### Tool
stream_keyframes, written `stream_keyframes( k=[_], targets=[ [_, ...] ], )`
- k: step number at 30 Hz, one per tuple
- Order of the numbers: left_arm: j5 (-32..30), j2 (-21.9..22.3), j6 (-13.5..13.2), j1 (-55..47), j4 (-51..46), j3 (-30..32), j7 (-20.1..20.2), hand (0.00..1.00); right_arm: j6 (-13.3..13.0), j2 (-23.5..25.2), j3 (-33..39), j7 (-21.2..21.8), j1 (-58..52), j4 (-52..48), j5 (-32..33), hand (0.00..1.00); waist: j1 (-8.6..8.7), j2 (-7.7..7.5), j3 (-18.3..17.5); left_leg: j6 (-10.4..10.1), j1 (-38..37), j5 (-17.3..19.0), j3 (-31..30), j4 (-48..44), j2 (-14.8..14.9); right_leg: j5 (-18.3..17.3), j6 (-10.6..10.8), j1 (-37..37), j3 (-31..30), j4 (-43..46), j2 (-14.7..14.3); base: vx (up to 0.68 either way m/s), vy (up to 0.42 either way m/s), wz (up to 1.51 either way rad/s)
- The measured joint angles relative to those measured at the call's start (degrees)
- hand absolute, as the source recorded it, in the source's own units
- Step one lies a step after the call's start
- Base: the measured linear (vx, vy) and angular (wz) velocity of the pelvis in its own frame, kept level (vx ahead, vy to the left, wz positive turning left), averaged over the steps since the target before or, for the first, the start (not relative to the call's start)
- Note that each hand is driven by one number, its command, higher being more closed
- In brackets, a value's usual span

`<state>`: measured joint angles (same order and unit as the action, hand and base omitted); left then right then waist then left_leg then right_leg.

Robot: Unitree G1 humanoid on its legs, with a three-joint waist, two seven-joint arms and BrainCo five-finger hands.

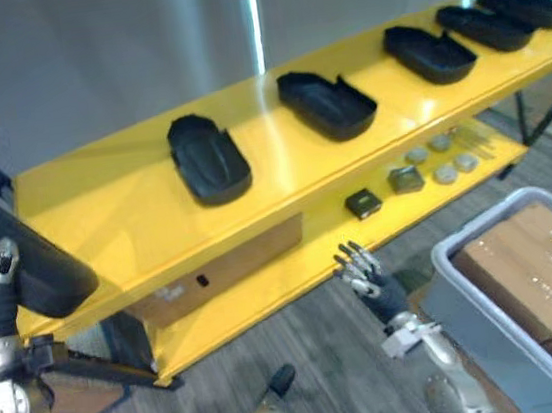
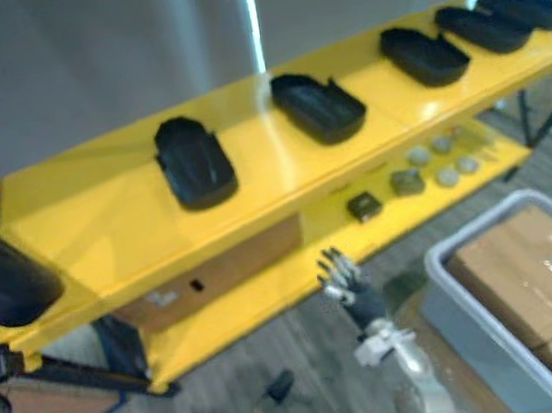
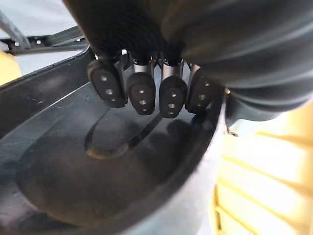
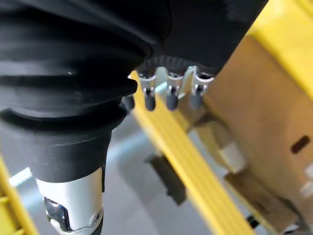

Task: Walk over and take plastic housings, then place them on the shelf

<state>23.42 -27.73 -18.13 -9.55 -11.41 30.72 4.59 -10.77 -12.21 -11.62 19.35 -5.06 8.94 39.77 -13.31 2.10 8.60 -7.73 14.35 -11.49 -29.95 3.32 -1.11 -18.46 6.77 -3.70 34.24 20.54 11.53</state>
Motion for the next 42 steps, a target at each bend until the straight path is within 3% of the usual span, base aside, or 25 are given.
stream_keyframes(
  k=[10,13,14,15,16,17,18,20,21,23,25,28,31,33,34,35,36,37,38,39,42],
  targets=[
    [-6.54,-3.94,0.94,0.36,0.41,-2.65,-3.17,1.00,-0.28,-0.41,-4.41,1.59,-0.12,-5.48,-0.10,0.00,-0.42,-1.59,1.65,0.94,-0.21,1.04,0.75,-2.87,-3.75,-2.51,0.61,-2.10,1.76,2.41,3.65,-0.03,0.005,0.12],
    [-9.52,-6.23,0.95,0.40,0.20,-2.55,-3.99,1.00,-0.53,-0.26,-4.29,0.22,-0.10,-5.81,-0.09,0.00,-1.72,-3.71,2.78,2.04,0.13,2.64,5.68,-6.16,-4.51,-3.14,0.08,-5.00,2.97,0.07,4.41,0.02,0.044,0.28],
    [-11.76,-7.15,1.03,0.37,-0.45,-2.46,-4.28,1.00,-0.57,0.31,-3.98,-0.42,-0.49,-6.01,-0.09,0.00,-1.74,-5.78,2.82,4.67,2.03,5.31,11.14,-11.93,-5.98,-3.04,0.13,-7.05,3.77,-2.10,4.59,0.09,0.015,0.44],
    [-13.66,-7.29,0.80,0.40,-0.88,-2.46,-4.50,1.00,-0.68,-0.23,-3.20,-0.69,-0.88,-6.96,-0.07,0.00,-1.70,-6.01,2.71,4.66,3.29,9.44,13.37,-17.00,-6.36,-0.98,-1.58,-7.19,1.49,1.93,4.20,0.12,0.043,0.48],
    [-14.89,-7.32,0.78,0.48,-0.57,-2.40,-4.74,1.00,-0.69,-0.44,-2.84,-0.69,-0.60,-7.04,-0.07,0.00,-1.66,-5.69,2.71,4.41,3.60,10.23,13.03,-18.80,-6.45,0.15,-3.27,-5.34,-1.54,6.55,4.93,0.15,0.090,0.29],
    [-16.58,-7.86,0.84,0.38,-0.17,-2.12,-5.49,1.00,-0.69,-0.42,-2.10,-0.68,-0.14,-7.11,-0.06,0.00,-1.63,-5.78,2.36,5.08,3.58,11.31,12.83,-19.79,-5.79,4.22,-6.13,0.13,-7.96,15.47,6.07,0.16,0.142,0.07],
    [-17.84,-8.25,1.00,0.38,0.60,-1.31,-6.42,1.00,-0.69,-0.27,-1.49,-0.57,0.90,-6.99,-0.06,0.00,-1.80,-5.76,2.32,5.67,2.70,11.90,12.88,-19.31,-4.96,10.19,-7.38,4.09,-11.55,21.66,6.32,0.17,0.131,-0.08],
    [-19.76,-8.27,2.23,0.40,2.13,0.29,-8.26,1.00,-0.69,0.86,-0.25,-0.47,2.68,-6.05,-0.06,0.00,-1.57,-5.15,2.70,6.75,-0.26,12.56,13.06,-17.55,-3.77,17.95,-8.91,7.69,-13.33,28.17,7.46,0.20,0.077,-0.27],
    [-20.15,-8.25,3.35,0.73,2.51,0.62,-9.81,1.00,-0.69,1.08,0.57,-0.27,3.67,-5.95,-0.06,0.00,-1.16,-4.71,2.86,7.52,-1.94,13.47,12.76,-17.61,-3.09,13.47,-7.66,9.20,-14.60,29.84,7.15,0.22,0.072,-0.24],
    [-22.02,-8.25,4.84,2.03,2.51,0.53,-11.23,1.00,-0.71,0.96,2.04,0.62,4.76,-5.96,-0.11,0.00,-0.25,-3.86,2.79,7.48,-3.49,14.69,11.90,-17.75,-1.76,8.63,-6.88,11.26,-14.75,26.15,5.23,0.19,0.067,0.04],
    [-24.64,-8.15,7.15,4.34,2.38,-0.39,-12.64,1.00,-1.89,0.37,3.05,0.70,5.83,-6.06,-0.08,0.00,0.46,-3.59,2.70,6.70,-4.25,16.04,10.99,-17.84,-1.25,7.30,-5.83,12.31,-16.74,16.24,3.52,0.15,0.021,0.24],
    [-28.09,-7.16,10.67,6.41,1.61,-3.43,-15.03,1.00,-4.87,-0.64,3.60,-0.72,8.95,-6.77,-0.12,0.00,0.92,-3.48,2.69,6.06,-4.85,17.78,9.15,-18.43,-1.55,8.48,-4.32,14.09,-22.17,2.26,3.59,0.16,-0.094,0.35],
    [-33.70,-2.83,13.32,7.31,-1.45,-7.81,-15.89,1.00,-8.08,-0.77,3.65,-5.65,11.62,-12.69,-1.96,0.00,1.06,-3.11,2.70,4.97,-5.39,20.07,6.00,-19.42,-0.79,11.68,-4.77,14.59,-25.06,-4.75,3.69,0.20,-0.334,0.56],
    [-37.32,-0.97,13.58,7.40,-3.43,-11.66,-16.61,1.00,-11.67,-0.77,4.07,-11.85,11.97,-20.43,-6.56,0.00,1.94,-3.46,2.44,3.00,-5.23,22.16,3.39,-20.57,-0.53,13.07,-4.61,12.43,-27.72,-8.93,2.04,0.15,-0.387,0.81],
    [-39.30,0.06,13.44,7.38,-4.58,-14.09,-16.67,1.00,-13.85,-0.84,5.49,-16.44,12.16,-25.75,-10.59,0.00,2.60,-4.41,1.85,1.26,-5.13,24.02,2.22,-21.53,-0.21,14.94,-1.57,10.44,-28.77,-9.55,1.45,0.14,-0.485,0.89],
    [-40.56,2.28,13.42,6.86,-5.74,-15.22,-16.61,1.00,-15.08,-1.00,7.64,-19.78,12.50,-29.00,-13.68,0.00,2.97,-3.25,1.50,0.74,-5.50,24.71,3.67,-21.24,2.23,15.11,2.07,9.96,-27.37,-8.18,0.49,0.17,-0.569,0.85],
    [-42.34,5.88,13.49,5.56,-7.97,-16.07,-16.48,1.00,-16.37,-1.76,10.79,-23.65,12.94,-32.43,-16.71,0.00,2.98,-1.13,-0.02,0.36,-5.88,23.42,8.36,-19.82,7.03,13.87,0.77,9.73,-25.15,-6.70,-1.37,0.15,-0.436,0.51],
    [-43.23,7.77,13.66,4.53,-9.73,-16.15,-16.14,1.00,-16.67,-2.37,12.89,-26.69,13.56,-33.86,-19.00,0.00,3.16,-0.29,-0.93,-1.30,-6.84,20.84,12.28,-17.82,8.82,13.10,0.20,9.43,-24.29,-5.44,-1.90,0.20,-0.379,0.39],
    [-44.51,8.74,13.95,4.18,-11.14,-16.40,-15.65,1.00,-16.72,-2.92,15.11,-29.20,13.53,-34.86,-20.67,0.00,3.41,0.24,-1.93,-2.47,-7.72,18.37,15.63,-15.37,9.73,12.71,-0.15,9.26,-23.33,-4.77,-1.97,0.21,-0.305,0.44],
    [-45.92,8.88,15.01,4.03,-13.02,-17.48,-15.28,1.00,-16.63,-3.48,17.29,-32.37,12.41,-35.81,-22.16,0.00,4.17,0.71,-2.64,-2.35,-9.05,16.22,19.60,-12.52,10.71,12.62,-0.30,8.23,-21.71,-4.67,-2.09,0.21,-0.274,0.50],
    [-50.00,8.86,15.78,3.79,-15.28,-20.66,-14.50,1.00,-16.04,-2.34,20.19,-36.31,2.06,-37.92,-25.27,0.00,6.66,2.54,-4.00,-1.12,-11.43,14.55,30.85,-9.70,12.28,11.78,-1.49,4.08,-16.85,-5.21,-1.67,0.18,-0.131,0.74]
  ],
)
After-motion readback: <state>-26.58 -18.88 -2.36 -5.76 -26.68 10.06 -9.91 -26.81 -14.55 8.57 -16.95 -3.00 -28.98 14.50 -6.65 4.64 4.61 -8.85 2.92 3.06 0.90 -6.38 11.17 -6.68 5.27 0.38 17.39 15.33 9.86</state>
